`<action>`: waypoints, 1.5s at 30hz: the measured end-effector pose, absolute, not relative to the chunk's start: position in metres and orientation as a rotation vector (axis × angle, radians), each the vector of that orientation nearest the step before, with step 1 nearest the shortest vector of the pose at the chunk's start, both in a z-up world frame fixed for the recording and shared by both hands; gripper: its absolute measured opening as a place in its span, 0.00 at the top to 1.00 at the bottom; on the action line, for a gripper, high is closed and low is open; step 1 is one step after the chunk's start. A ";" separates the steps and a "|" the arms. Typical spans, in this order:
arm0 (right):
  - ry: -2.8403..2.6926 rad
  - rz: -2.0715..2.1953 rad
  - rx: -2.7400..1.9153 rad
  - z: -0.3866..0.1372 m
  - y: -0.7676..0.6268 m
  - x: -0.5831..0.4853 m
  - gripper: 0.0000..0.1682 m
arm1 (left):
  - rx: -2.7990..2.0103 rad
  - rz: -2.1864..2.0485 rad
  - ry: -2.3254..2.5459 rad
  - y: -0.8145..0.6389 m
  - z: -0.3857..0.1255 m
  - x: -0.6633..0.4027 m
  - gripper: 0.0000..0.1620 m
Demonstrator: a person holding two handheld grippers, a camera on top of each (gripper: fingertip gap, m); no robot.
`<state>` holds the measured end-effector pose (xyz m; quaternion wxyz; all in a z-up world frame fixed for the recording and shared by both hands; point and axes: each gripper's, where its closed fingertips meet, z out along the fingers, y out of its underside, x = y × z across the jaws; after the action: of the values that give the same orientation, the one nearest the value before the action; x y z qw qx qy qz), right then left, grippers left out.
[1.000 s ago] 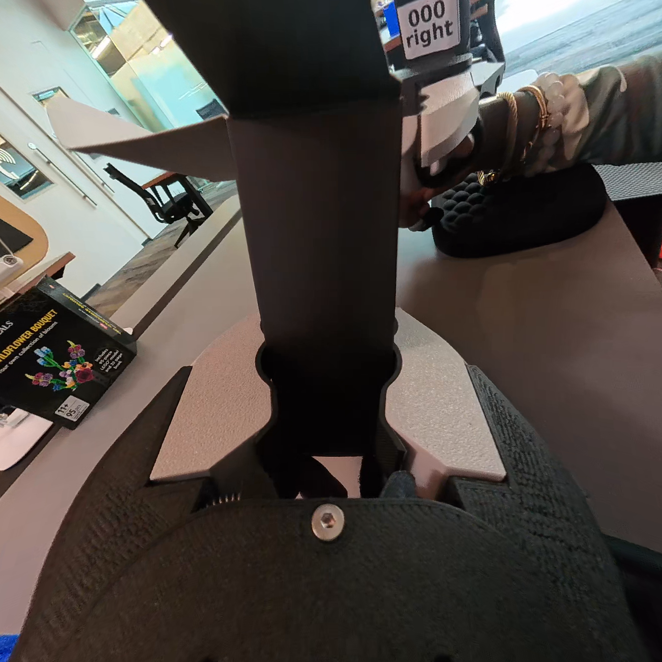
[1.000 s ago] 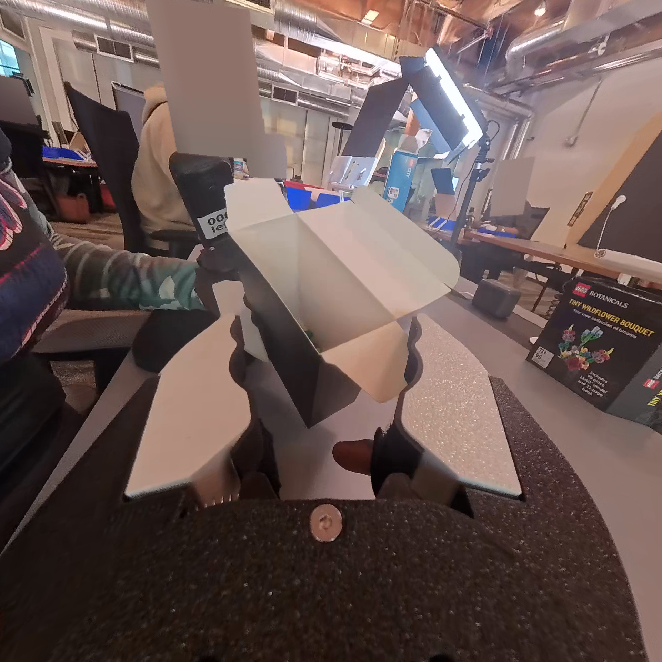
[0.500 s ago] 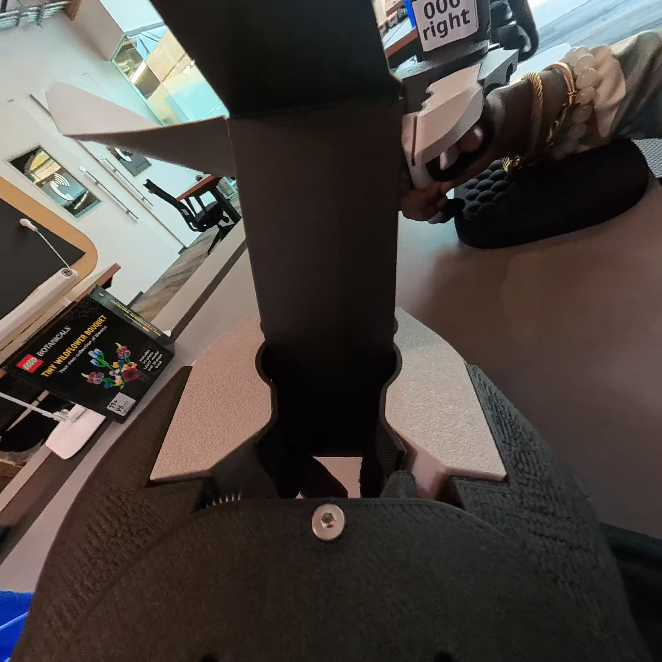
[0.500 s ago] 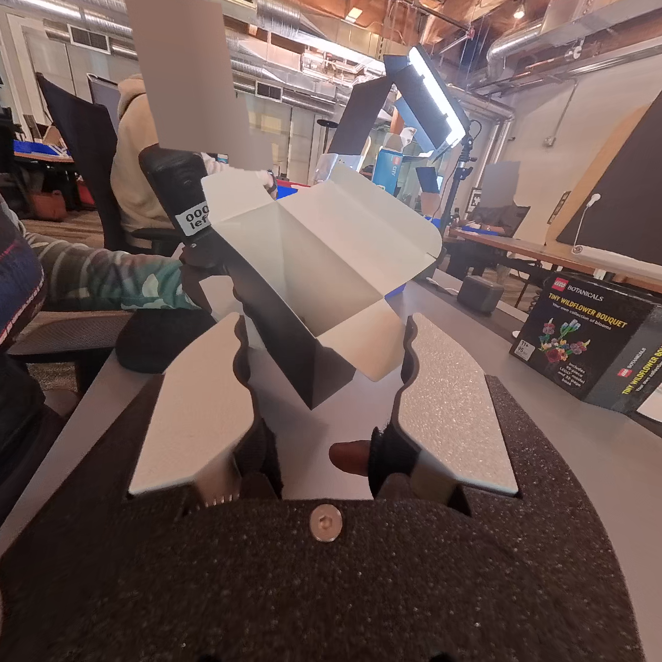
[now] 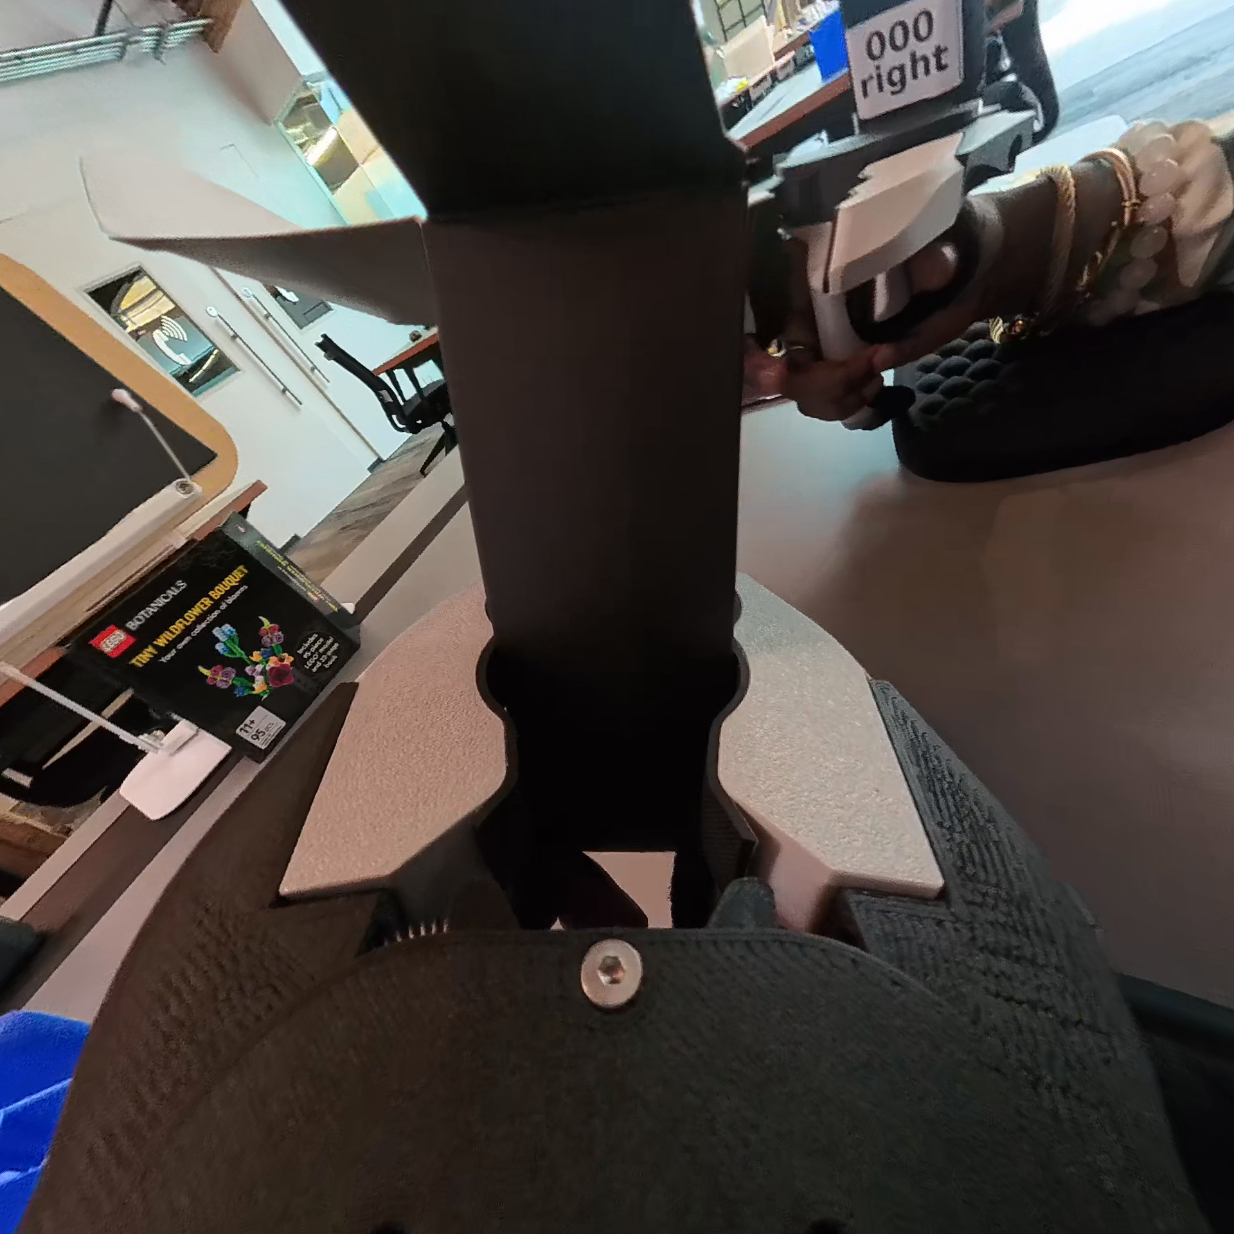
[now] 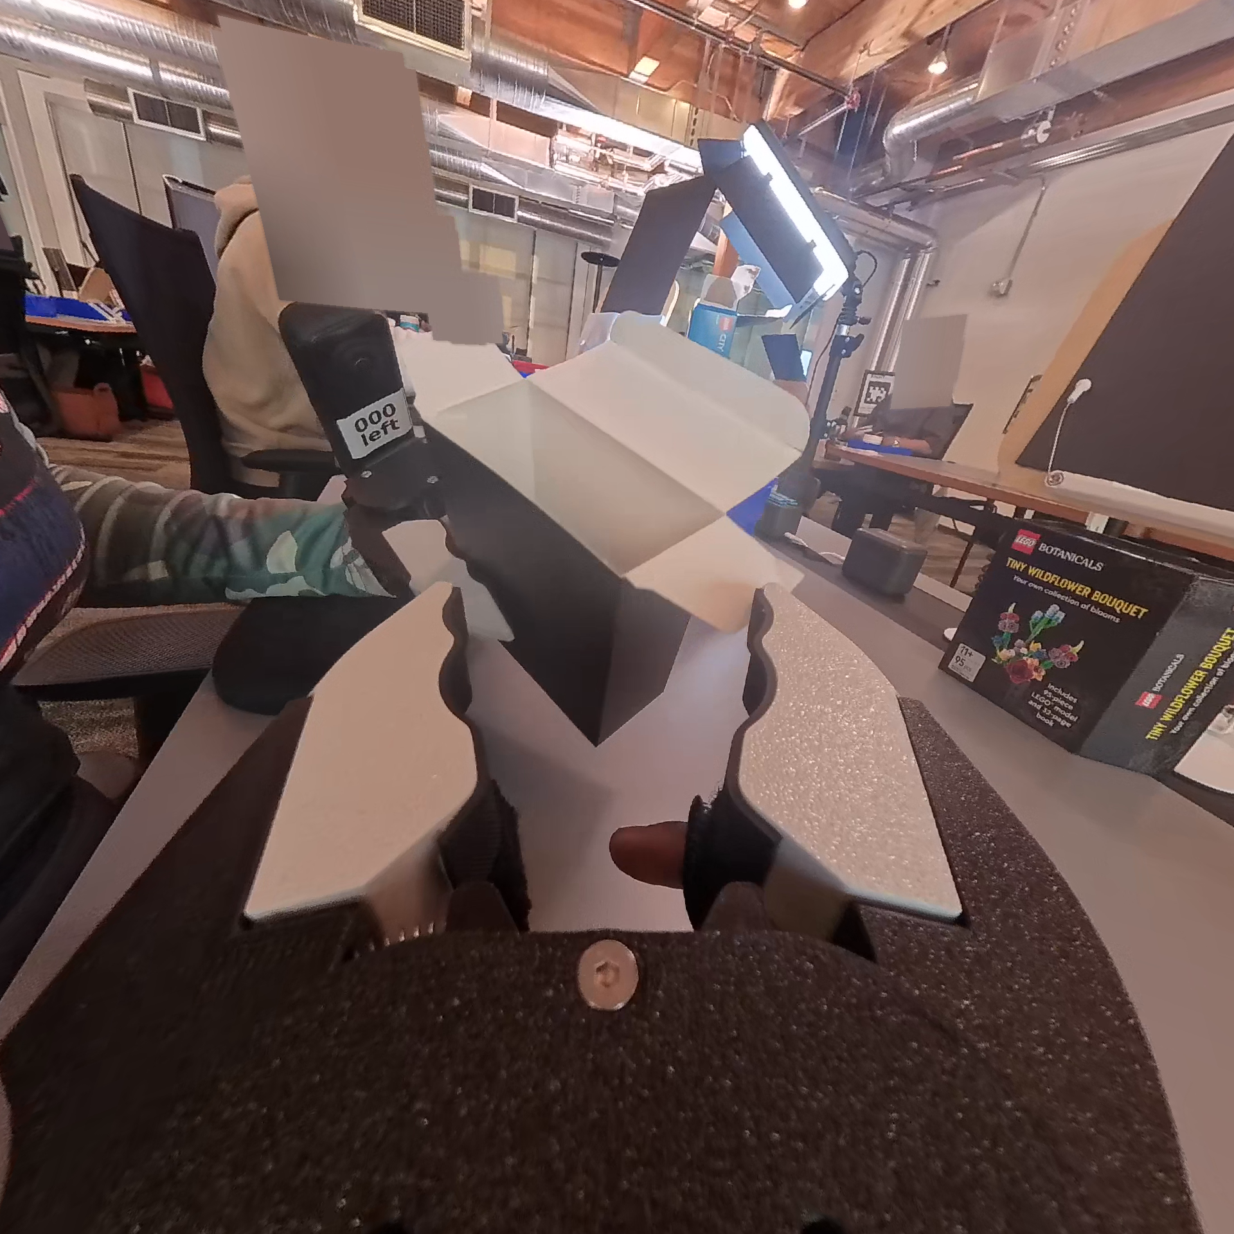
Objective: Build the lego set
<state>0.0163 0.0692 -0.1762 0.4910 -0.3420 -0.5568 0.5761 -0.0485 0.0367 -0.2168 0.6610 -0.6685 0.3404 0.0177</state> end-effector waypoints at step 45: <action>-1.545 1.286 -0.962 -0.207 0.063 0.005 0.58 | -1.185 0.375 0.720 0.018 -0.066 -0.054 0.62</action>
<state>0.0046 0.0631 -0.2073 0.4406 -0.3876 -0.6224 0.5180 -0.0537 0.0176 -0.0657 0.7531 -0.5428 0.3297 0.1719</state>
